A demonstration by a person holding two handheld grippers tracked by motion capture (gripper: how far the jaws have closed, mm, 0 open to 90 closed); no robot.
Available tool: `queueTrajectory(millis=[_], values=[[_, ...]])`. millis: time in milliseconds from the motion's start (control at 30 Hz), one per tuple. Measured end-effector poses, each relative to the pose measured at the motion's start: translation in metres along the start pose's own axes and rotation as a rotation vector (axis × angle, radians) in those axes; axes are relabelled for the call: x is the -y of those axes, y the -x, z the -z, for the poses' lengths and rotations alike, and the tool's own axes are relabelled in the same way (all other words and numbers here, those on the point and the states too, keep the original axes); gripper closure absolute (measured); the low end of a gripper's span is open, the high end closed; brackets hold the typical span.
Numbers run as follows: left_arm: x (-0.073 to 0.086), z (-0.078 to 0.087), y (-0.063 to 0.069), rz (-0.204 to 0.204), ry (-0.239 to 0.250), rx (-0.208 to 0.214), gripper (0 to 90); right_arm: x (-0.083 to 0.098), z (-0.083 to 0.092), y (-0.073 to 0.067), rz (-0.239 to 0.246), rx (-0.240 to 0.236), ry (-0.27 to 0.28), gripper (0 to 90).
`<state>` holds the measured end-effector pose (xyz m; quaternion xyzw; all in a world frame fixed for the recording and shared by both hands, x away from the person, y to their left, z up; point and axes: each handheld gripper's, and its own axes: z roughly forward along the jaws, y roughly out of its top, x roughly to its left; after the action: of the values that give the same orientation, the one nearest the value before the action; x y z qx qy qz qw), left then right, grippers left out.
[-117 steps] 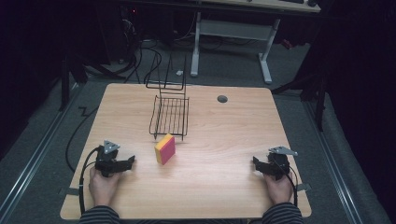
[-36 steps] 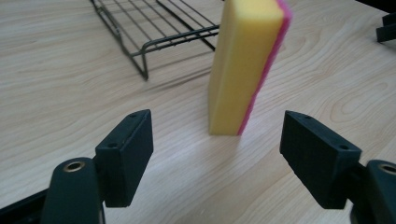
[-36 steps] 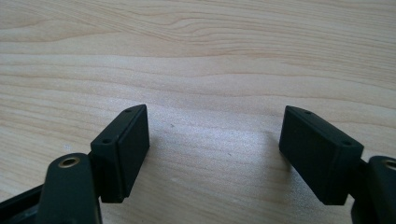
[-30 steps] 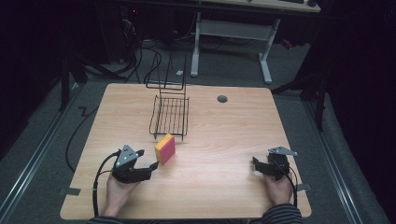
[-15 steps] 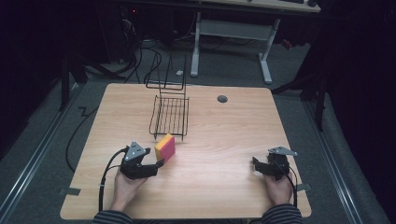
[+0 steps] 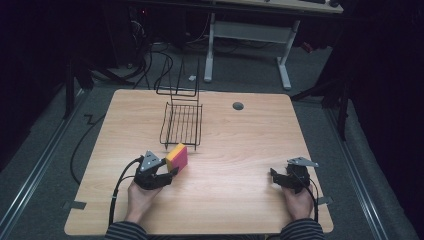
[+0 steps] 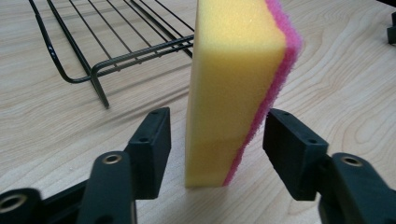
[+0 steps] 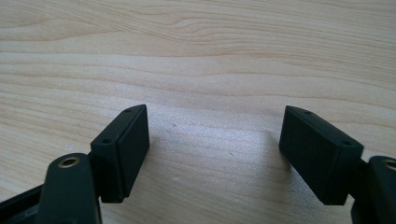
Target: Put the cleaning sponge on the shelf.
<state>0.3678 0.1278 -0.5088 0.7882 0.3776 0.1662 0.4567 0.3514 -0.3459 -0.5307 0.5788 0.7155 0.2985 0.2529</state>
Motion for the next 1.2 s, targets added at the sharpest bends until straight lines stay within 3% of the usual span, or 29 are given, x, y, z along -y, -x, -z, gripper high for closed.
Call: queueTrajectory(millis=[67, 300, 900, 1200], values=[[0.0, -0.001, 0.0, -0.018, -0.003, -0.012, 49.9, 0.0, 0.0, 0.0, 0.001, 0.0, 0.0, 24.6], [0.001, -0.003, 0.001, -0.023, -0.001, -0.013, 59.7, 0.0, 0.0, 0.0, -0.003, 0.0, -0.003, 24.5], [-0.001, 0.004, 0.004, -0.025, 0.012, 0.008, 61.9, 0.0, 0.0, -0.001, -0.003, -0.001, -0.001, 24.5], [-0.006, 0.017, -0.003, 0.009, 0.041, 0.034, 62.2, 0.0, 0.0, -0.001, -0.004, -0.002, -0.001, 24.5]])
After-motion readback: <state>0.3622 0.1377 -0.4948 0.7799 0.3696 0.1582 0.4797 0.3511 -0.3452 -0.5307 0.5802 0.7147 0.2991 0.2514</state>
